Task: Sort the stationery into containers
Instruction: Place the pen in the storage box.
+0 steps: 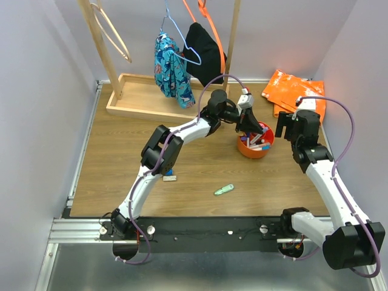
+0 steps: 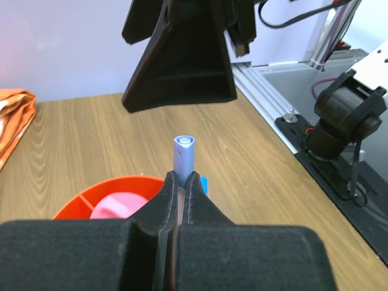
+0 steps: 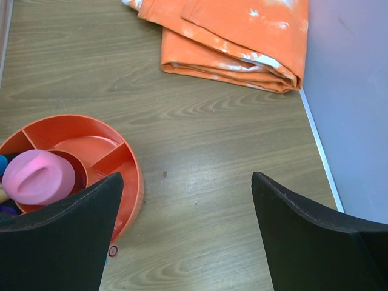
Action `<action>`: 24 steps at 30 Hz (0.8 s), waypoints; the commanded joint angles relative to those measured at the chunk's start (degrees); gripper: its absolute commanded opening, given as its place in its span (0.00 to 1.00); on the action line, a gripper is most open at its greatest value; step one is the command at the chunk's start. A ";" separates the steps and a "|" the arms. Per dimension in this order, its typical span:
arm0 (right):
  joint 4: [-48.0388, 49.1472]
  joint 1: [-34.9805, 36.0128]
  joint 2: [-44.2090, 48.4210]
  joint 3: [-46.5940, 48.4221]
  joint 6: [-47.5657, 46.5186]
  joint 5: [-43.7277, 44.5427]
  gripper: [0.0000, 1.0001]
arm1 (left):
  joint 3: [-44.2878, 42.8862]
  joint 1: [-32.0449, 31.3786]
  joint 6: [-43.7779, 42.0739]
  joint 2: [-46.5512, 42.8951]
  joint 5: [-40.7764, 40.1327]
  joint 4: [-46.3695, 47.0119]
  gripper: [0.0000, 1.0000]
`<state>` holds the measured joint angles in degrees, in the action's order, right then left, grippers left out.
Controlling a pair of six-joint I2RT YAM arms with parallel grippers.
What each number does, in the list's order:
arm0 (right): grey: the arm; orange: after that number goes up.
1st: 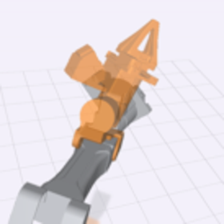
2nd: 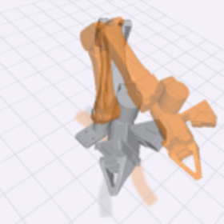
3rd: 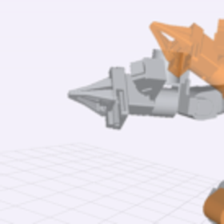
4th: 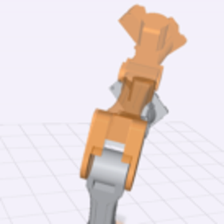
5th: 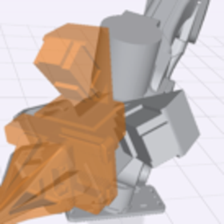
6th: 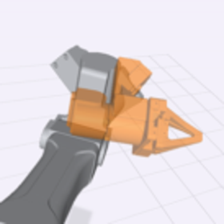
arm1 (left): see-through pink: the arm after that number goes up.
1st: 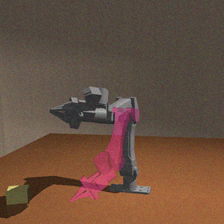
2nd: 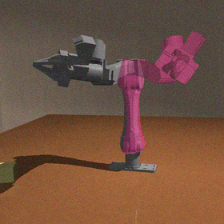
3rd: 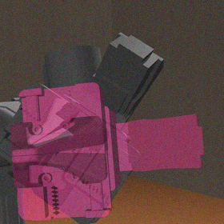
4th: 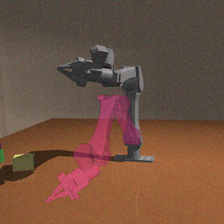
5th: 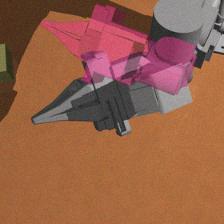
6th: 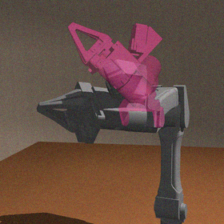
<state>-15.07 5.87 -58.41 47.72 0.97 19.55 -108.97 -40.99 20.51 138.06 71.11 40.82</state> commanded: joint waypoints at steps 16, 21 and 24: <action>0.92 -0.68 -0.65 3.25 -2.03 -2.94 0.94 | 11.06 1.71 -0.73 -4.72 1.75 7.44 0.42; 0.31 -1.03 -0.30 5.09 -2.73 -4.61 0.94 | 10.01 1.53 -4.95 -8.85 1.05 0.69 0.53; -0.83 -1.03 0.23 6.58 -5.00 -6.62 0.95 | 9.04 1.62 -6.53 -12.98 0.43 -2.91 0.53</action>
<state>-14.70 5.32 -59.00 50.98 -1.06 16.47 -98.39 -39.70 17.87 133.38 71.24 43.27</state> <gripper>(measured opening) 0.942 0.528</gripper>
